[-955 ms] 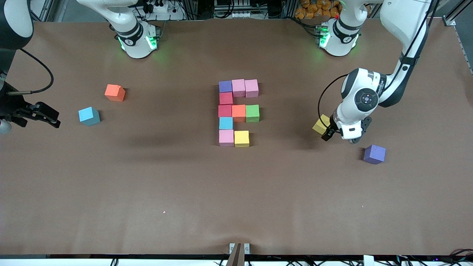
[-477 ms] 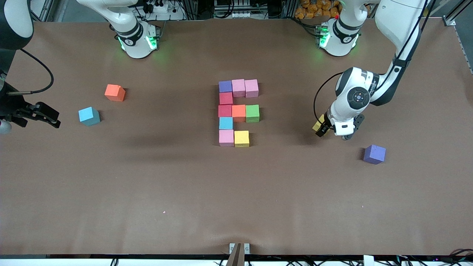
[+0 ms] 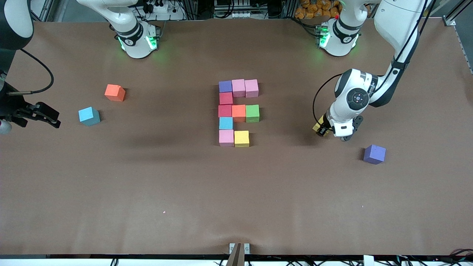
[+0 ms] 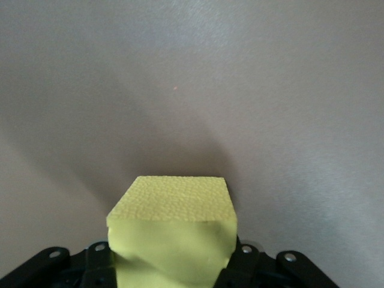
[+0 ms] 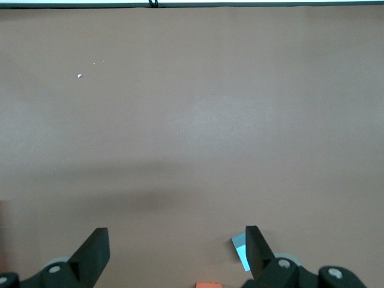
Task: Arrange 11 blocks into digit 3
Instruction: 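Grasp the second yellow block with the left gripper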
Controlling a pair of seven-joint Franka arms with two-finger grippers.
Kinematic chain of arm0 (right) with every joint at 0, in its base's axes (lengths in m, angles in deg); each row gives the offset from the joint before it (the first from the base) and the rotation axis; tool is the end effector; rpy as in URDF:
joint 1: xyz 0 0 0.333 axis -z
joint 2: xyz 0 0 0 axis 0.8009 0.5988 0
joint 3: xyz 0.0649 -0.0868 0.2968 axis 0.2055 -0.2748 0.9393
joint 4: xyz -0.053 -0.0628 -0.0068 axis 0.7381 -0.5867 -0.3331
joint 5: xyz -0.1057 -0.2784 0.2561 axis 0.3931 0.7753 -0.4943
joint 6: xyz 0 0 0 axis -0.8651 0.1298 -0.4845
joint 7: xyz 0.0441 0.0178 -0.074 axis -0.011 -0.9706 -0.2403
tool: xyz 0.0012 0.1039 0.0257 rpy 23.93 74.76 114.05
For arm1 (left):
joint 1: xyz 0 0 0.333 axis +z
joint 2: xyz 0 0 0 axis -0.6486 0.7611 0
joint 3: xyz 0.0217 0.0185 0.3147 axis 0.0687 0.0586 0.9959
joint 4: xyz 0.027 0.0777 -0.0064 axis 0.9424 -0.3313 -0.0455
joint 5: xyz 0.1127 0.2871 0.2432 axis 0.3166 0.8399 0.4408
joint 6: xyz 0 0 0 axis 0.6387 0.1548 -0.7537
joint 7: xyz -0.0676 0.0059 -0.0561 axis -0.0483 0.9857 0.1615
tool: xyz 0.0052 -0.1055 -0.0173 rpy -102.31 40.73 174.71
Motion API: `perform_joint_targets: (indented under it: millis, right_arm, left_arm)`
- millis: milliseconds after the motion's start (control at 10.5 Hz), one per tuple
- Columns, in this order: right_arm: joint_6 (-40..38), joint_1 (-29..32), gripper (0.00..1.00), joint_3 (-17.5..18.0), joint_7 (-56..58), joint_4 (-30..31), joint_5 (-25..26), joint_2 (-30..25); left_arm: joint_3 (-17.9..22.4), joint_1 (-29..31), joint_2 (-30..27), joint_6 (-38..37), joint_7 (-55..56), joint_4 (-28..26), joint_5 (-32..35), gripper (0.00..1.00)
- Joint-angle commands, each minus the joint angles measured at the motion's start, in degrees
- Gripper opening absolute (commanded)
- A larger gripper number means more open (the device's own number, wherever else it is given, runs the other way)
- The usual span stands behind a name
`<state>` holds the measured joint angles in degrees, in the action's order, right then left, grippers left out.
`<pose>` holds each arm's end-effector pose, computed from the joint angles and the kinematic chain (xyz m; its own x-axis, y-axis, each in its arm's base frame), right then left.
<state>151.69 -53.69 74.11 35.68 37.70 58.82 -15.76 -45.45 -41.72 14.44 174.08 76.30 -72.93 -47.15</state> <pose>0.5943 -0.0189 0.5908 0.9942 -0.0280 0.1041 -0.0327 -0.9985 0.0436 0.4932 -0.1522 0.1942 0.5959 0.8016 -0.0486 0.7984 -0.5978 -0.0719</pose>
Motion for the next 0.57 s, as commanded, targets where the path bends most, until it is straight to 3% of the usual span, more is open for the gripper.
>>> perform_joint_targets:
  millis: [0,477]
  right_arm:
    - [0.44,0.56,1.00,0.43,-0.05,0.60,-0.04,-0.44]
    - [0.44,0.47,1.00,0.43,-0.05,0.60,-0.04,-0.44]
  left_arm:
    - [-0.49,-2.65,0.59,-0.28,6.59,3.94,-1.16,0.10]
    - [-0.41,-11.09,6.47,-0.37,26.18,16.06,-1.25,0.08]
